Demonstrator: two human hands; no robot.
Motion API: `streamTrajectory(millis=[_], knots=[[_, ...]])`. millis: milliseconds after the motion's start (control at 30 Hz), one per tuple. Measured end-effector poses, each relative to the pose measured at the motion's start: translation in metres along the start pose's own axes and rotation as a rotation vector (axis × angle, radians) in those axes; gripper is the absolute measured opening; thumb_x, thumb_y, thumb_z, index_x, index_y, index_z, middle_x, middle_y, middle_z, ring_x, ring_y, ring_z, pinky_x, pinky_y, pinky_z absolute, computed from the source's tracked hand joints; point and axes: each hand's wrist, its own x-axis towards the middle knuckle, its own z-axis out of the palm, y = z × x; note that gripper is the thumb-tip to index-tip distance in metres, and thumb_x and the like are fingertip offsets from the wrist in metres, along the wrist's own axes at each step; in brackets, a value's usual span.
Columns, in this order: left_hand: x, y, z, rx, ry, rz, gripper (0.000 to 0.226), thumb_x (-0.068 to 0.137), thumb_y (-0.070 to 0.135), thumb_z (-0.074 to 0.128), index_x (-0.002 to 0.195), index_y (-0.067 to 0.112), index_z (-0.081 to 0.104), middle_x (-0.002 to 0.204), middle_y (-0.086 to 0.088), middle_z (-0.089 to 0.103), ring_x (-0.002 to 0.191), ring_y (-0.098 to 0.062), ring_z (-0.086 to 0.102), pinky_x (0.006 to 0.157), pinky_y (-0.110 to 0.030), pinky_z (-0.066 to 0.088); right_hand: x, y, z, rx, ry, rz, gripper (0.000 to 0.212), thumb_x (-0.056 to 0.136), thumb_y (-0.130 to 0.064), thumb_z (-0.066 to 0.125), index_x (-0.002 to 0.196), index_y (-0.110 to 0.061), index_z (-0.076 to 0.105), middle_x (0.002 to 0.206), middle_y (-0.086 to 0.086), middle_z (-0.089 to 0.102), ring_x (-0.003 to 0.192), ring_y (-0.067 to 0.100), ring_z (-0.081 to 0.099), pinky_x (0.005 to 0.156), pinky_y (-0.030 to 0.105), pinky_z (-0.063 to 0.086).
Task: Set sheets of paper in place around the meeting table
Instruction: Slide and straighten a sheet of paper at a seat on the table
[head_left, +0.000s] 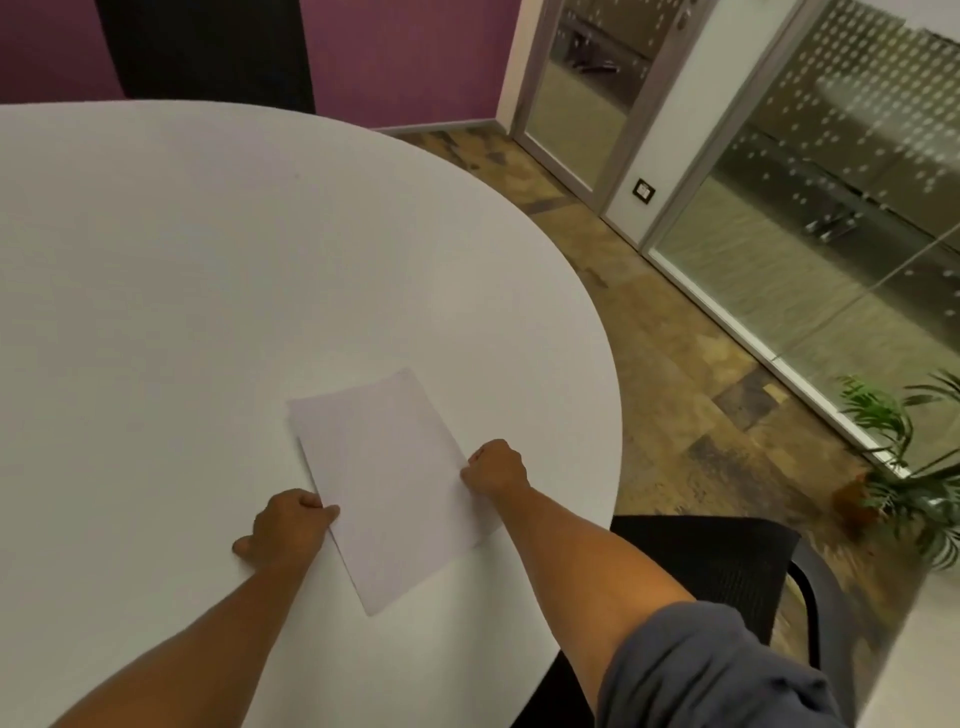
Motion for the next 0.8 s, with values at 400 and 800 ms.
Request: streamTrajectory(millis=[400,800], knots=[[0.01,0.001,0.022,0.149,0.031,-0.049,0.036,0.081,0.044,0.075,0.11,0.029,0.061,0.111,-0.003,0.064,0.122,-0.032,0.042,0.097,-0.042,0.028,0.025,0.013,0.0,-0.079,-0.024,0.013,0.047,0.085,-0.02,0.072,0.124,-0.005,0.05,0.119,0.012,0.063,0.111,0.033,0.063,0.079,0.033,0.049],[0.017,-0.005,0.018,0.036,-0.045,-0.085,0.032,0.076,0.043,0.081,0.099,0.031,0.062,0.078,0.007,0.043,0.123,-0.031,0.035,0.094,-0.042,0.031,0.039,0.028,-0.009,-0.069,-0.107,0.084,0.049,0.08,-0.029,0.082,0.109,-0.01,0.048,0.098,0.011,0.061,0.067,0.029,0.064,0.056,0.031,0.052]])
